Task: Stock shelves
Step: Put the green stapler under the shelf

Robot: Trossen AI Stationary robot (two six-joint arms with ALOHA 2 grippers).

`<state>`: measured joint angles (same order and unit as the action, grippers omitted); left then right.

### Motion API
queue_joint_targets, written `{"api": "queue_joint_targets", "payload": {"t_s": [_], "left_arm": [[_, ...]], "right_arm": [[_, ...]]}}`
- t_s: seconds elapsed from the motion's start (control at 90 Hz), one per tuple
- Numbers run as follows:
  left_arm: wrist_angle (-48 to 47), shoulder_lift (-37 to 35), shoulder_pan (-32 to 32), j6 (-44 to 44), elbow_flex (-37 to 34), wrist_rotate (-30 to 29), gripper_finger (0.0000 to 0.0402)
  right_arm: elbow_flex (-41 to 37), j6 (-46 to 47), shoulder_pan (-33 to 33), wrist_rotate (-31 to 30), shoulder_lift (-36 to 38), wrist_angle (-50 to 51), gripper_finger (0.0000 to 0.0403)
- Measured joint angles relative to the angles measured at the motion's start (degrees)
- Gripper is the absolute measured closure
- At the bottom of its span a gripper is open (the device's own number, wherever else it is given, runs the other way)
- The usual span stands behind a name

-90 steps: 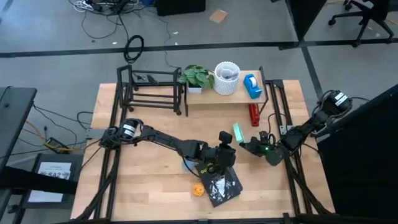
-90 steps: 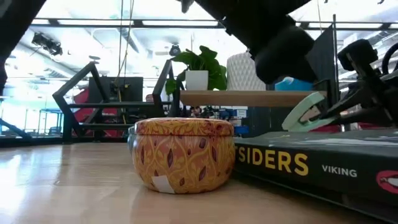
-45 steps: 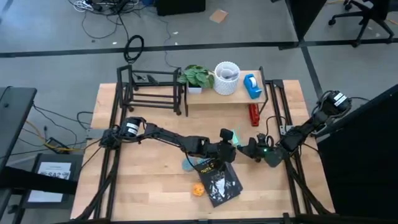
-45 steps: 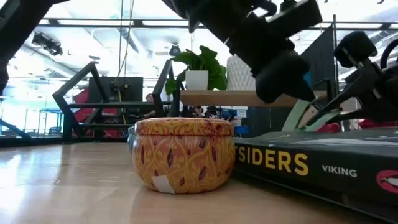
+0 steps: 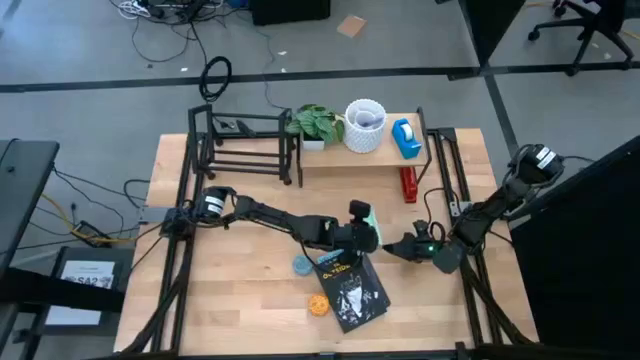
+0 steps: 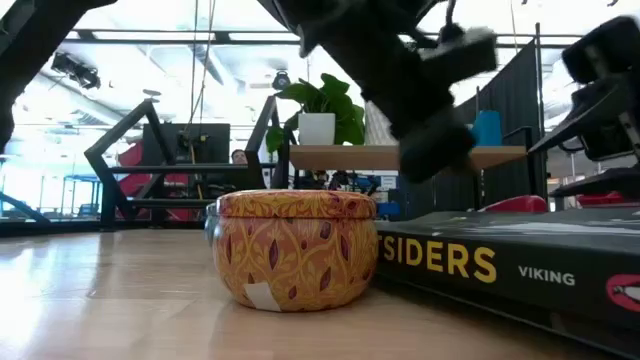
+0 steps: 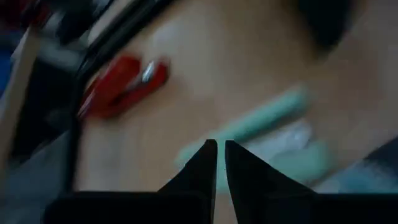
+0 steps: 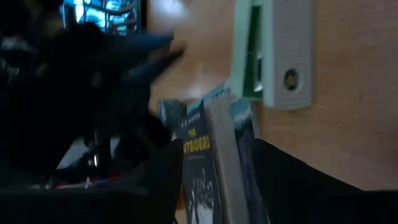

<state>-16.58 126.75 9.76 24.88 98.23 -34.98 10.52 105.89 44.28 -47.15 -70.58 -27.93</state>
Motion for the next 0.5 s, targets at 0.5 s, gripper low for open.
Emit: {"api": "queue_joint_targets", "payload": {"t_s": [0.5], "left_arm": [[-6.93,0.14,-3.37,-10.04,-4.59,12.81,0.0401]], "right_arm": [[27.38,-20.75,-10.54,12.84,-5.45,55.67,0.0316]]}}
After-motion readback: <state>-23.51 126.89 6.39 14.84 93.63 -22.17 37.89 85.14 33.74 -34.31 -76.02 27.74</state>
